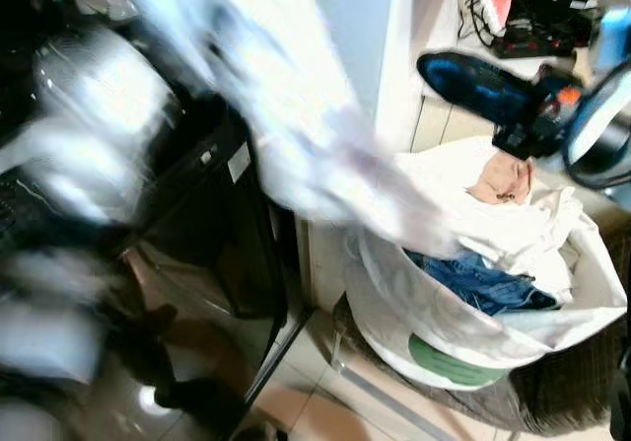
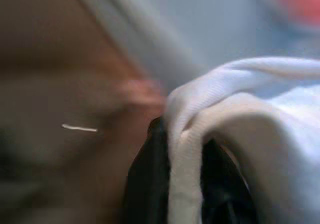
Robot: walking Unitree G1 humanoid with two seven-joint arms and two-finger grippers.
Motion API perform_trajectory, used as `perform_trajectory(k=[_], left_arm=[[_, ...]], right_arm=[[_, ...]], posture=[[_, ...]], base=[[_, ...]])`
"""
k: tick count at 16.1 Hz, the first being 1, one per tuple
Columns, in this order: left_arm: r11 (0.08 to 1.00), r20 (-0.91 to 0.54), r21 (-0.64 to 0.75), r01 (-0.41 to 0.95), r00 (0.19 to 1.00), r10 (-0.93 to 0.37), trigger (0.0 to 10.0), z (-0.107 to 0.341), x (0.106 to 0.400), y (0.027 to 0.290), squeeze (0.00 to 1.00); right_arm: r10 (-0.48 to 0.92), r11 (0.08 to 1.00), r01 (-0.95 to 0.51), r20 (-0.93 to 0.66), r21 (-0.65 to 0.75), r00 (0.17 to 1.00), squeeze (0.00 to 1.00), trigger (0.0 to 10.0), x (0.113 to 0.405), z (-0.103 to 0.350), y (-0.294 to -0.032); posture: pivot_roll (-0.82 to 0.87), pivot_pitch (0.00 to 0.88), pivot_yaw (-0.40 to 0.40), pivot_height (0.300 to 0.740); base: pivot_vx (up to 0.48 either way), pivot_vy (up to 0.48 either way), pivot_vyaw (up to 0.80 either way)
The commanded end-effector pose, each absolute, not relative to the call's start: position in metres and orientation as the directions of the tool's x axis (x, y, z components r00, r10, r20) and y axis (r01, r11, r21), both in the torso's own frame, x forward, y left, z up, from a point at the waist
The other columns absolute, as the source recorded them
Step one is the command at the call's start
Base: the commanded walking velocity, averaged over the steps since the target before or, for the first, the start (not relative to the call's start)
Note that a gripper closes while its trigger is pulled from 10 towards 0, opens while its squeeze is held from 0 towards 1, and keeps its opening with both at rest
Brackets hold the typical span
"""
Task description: Clothes washing
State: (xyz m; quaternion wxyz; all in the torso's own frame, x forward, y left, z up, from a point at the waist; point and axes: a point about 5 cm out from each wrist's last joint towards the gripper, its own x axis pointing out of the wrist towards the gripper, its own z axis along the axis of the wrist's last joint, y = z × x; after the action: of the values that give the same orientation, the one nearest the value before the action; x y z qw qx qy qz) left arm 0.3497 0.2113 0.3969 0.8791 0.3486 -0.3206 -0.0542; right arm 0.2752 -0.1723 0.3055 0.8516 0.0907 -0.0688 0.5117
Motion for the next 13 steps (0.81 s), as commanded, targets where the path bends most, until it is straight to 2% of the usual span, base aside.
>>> perform_trajectory(k=[1, 2, 3, 4, 5, 6, 7, 8, 9, 10, 12, 13], left_arm=[[0.694, 0.654, 0.638, -0.334, 0.711, -0.259, 0.0, 0.430, 0.337, 0.223, 0.00], [0.642, 0.700, 0.630, -0.437, 0.677, -0.227, 0.0, 0.449, 0.328, 0.232, 0.00], [0.470, 0.796, 0.587, -0.659, 0.577, -0.184, 0.0, 0.487, 0.308, 0.249, 0.00], [0.346, 0.830, 0.554, -0.757, 0.533, -0.164, 0.0, 0.503, 0.298, 0.259, 0.00], [0.321, 0.829, 0.557, -0.766, 0.536, -0.160, 0.0, 0.504, 0.299, 0.262, 0.00], [0.304, 0.767, 0.634, -0.711, 0.629, -0.127, 0.0, 0.487, 0.321, 0.269, 0.00], [0.366, 0.664, 0.716, -0.594, 0.741, -0.096, 0.0, 0.458, 0.344, 0.274, 0.00], [0.428, 0.577, 0.756, -0.495, 0.812, -0.080, 0.0, 0.436, 0.358, 0.275, 0.00], [0.448, 0.421, 0.819, -0.358, 0.906, -0.045, 0.0, 0.393, 0.379, 0.276, 0.00], [0.478, 0.317, 0.836, -0.271, 0.948, -0.017, 0.0, 0.365, 0.388, 0.278, 0.00], [0.502, 0.227, 0.840, -0.208, 0.974, 0.023, 0.0, 0.342, 0.393, 0.281, 0.00], [0.536, 0.119, 0.831, -0.148, 0.989, 0.088, 0.0, 0.321, 0.396, 0.289, 0.00]], right_arm=[[0.867, 0.458, -0.888, 0.201, 0.046, 0.457, 0.00, 10.0, 0.272, 0.307, -0.168], [0.866, 0.462, -0.886, 0.192, 0.041, 0.461, 0.00, 10.0, 0.272, 0.306, -0.168], [0.864, 0.473, -0.881, 0.179, 0.037, 0.471, 0.00, 10.0, 0.271, 0.302, -0.169], [0.860, 0.480, -0.877, 0.175, 0.039, 0.479, 0.00, 10.0, 0.272, 0.300, -0.169], [0.860, 0.481, -0.876, 0.174, 0.040, 0.480, 0.00, 10.0, 0.272, 0.299, -0.169], [0.862, 0.482, -0.876, 0.162, 0.037, 0.481, 0.00, 10.0, 0.273, 0.295, -0.166], [0.865, 0.482, -0.876, 0.141, 0.031, 0.481, 0.00, 10.0, 0.273, 0.290, -0.163], [0.867, 0.482, -0.876, 0.125, 0.027, 0.482, 0.00, 10.0, 0.274, 0.288, -0.161], [0.874, 0.478, -0.878, 0.080, 0.024, 0.479, 0.00, 10.0, 0.273, 0.280, -0.155], [0.880, 0.474, -0.880, 0.034, 0.022, 0.474, 0.00, 10.0, 0.272, 0.273, -0.150], [0.886, 0.463, -0.886, -0.002, 0.019, 0.463, 0.00, 10.0, 0.270, 0.265, -0.144], [0.896, 0.444, -0.896, -0.026, 0.016, 0.444, 0.00, 10.0, 0.266, 0.260, -0.138]], posture=[[-0.07, 0.000, 0.072, 0.740], [-0.07, 0.000, 0.074, 0.740], [-0.07, 0.000, 0.075, 0.740], [-0.07, 0.000, 0.075, 0.740], [-0.07, 0.000, 0.075, 0.740], [-0.06, 0.000, 0.070, 0.740], [-0.06, 0.000, 0.067, 0.740], [-0.06, 0.000, 0.066, 0.740], [-0.06, 0.000, 0.067, 0.740], [-0.07, 0.000, 0.068, 0.740], [-0.07, 0.000, 0.071, 0.740], [-0.08, 0.000, 0.073, 0.740]], base=[[0.000, 0.000, 0.00], [0.000, 0.000, 0.00], [0.000, 0.000, 0.00], [0.000, 0.000, 0.00], [0.000, 0.000, 0.00], [0.000, 0.000, 0.00], [0.000, 0.000, 0.00], [0.000, 0.000, 0.00], [0.000, 0.000, 0.00], [0.000, 0.000, 0.00], [0.000, 0.000, 0.00], [0.000, 0.000, 0.00]])
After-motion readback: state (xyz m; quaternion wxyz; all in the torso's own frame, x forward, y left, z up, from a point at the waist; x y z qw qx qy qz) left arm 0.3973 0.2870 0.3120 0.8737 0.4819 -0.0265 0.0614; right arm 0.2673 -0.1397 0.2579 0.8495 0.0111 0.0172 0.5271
